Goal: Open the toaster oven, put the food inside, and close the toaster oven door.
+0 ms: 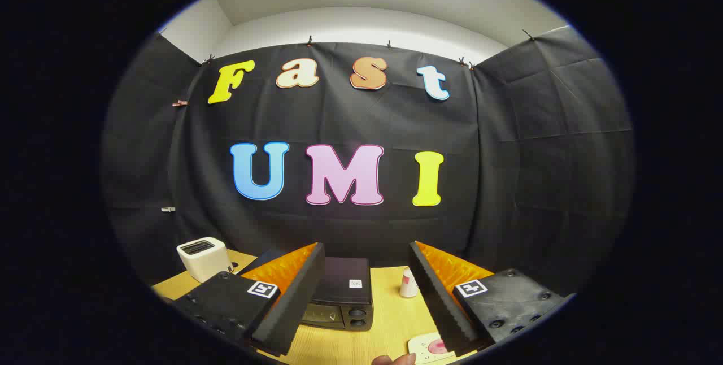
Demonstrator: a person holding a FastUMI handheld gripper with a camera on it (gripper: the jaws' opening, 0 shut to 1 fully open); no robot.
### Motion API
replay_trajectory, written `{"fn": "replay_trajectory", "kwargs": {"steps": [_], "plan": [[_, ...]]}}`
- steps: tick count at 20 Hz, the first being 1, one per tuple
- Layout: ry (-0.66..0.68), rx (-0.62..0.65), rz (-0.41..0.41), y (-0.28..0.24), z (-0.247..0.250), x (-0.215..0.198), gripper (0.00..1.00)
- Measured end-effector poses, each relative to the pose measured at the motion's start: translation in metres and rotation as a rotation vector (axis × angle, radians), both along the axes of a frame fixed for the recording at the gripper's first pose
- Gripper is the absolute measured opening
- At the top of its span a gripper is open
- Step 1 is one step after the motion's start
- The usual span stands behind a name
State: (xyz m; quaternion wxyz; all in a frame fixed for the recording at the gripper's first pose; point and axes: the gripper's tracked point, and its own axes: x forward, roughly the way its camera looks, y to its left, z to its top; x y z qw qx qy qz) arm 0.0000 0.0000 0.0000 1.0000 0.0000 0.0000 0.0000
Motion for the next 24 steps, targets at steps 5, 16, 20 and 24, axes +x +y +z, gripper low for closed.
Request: {"fn": "replay_trajectory", "kwargs": {"steps": [5,16,20,24], "plan": [[0.000,-0.007,-0.004,0.002,-0.001,0.003,0.97],[0.004,-0.018,-0.001,0.013,-0.004,0.012,0.97],[0.001,-0.010,0.000,0.017,-0.003,0.013,0.97],[-0.001,-0.012,0.007,0.034,-0.009,0.017,0.98]]}}
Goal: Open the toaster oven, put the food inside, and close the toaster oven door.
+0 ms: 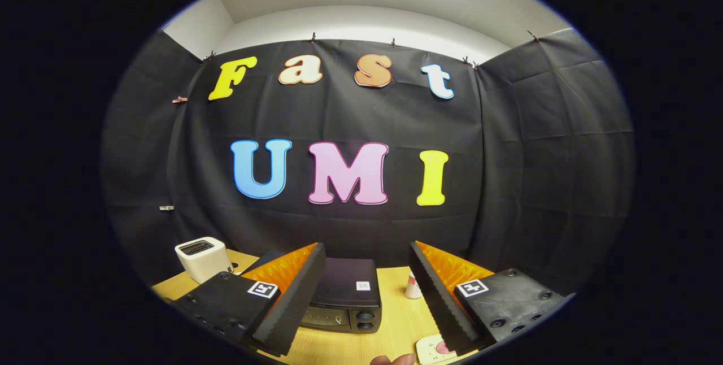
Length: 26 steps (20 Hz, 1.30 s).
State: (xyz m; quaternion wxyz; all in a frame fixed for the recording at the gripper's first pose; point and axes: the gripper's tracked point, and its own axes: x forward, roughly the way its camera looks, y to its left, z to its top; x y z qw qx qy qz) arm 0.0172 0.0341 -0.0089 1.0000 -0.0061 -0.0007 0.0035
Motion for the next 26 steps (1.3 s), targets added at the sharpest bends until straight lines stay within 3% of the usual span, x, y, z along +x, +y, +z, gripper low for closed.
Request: {"fn": "replay_trajectory", "kwargs": {"steps": [7,13,19,26], "plan": [[-0.008,0.008,0.053,0.079,-0.012,0.017,0.98],[0.065,0.044,0.075,0.137,-0.060,0.038,0.97],[0.226,0.007,0.048,0.157,-0.141,0.055,0.98],[0.349,-0.013,0.024,0.164,-0.196,0.065,0.98]]}}
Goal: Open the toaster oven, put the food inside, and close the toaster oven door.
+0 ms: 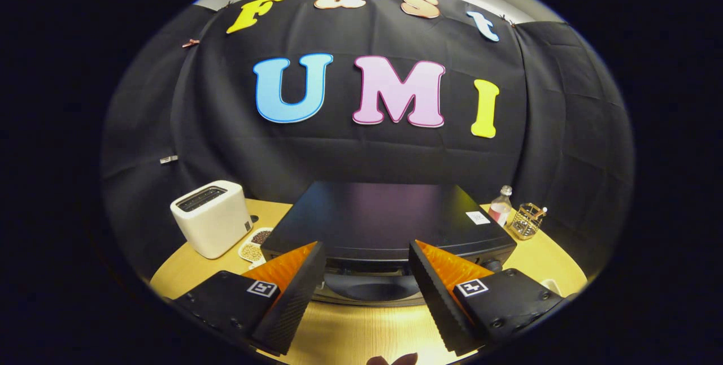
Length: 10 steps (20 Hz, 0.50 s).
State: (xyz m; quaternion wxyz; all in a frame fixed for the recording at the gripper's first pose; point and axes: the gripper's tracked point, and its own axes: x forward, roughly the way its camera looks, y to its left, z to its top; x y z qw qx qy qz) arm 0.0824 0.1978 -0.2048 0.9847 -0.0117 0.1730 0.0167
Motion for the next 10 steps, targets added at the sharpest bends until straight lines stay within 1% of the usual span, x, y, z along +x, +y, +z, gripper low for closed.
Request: {"fn": "replay_trajectory", "kwargs": {"steps": [4,5,6,8,10], "plan": [[0.084,0.012,-0.006,-0.003,-0.026,-0.001,0.98],[0.064,0.030,-0.013,-0.004,-0.023,0.001,0.98],[0.078,0.025,-0.023,-0.008,-0.027,0.002,0.98],[0.096,0.037,-0.020,-0.010,-0.029,0.007,0.99],[0.089,0.014,-0.007,-0.008,-0.028,0.005,0.99]]}}
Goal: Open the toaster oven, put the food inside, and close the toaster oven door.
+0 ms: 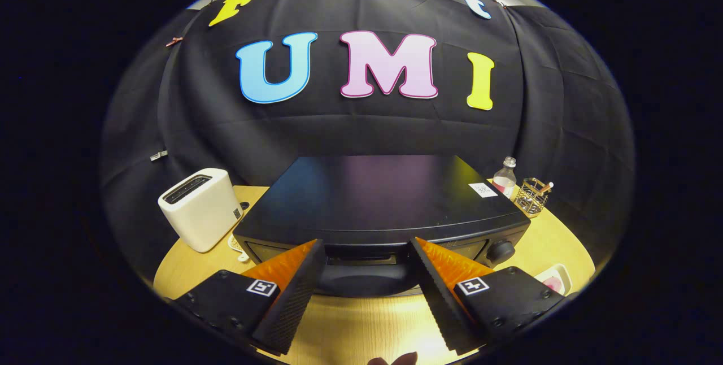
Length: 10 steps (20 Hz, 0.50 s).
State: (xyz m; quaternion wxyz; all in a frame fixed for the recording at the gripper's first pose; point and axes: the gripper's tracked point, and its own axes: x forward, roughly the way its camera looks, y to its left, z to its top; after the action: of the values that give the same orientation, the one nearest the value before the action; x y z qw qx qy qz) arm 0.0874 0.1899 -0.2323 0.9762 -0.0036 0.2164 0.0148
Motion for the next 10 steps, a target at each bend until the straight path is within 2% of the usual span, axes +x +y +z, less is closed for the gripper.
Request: {"fn": "replay_trajectory", "kwargs": {"steps": [10], "plan": [[0.025,0.036,-0.016,-0.003,-0.011,-0.058,0.99]]}}
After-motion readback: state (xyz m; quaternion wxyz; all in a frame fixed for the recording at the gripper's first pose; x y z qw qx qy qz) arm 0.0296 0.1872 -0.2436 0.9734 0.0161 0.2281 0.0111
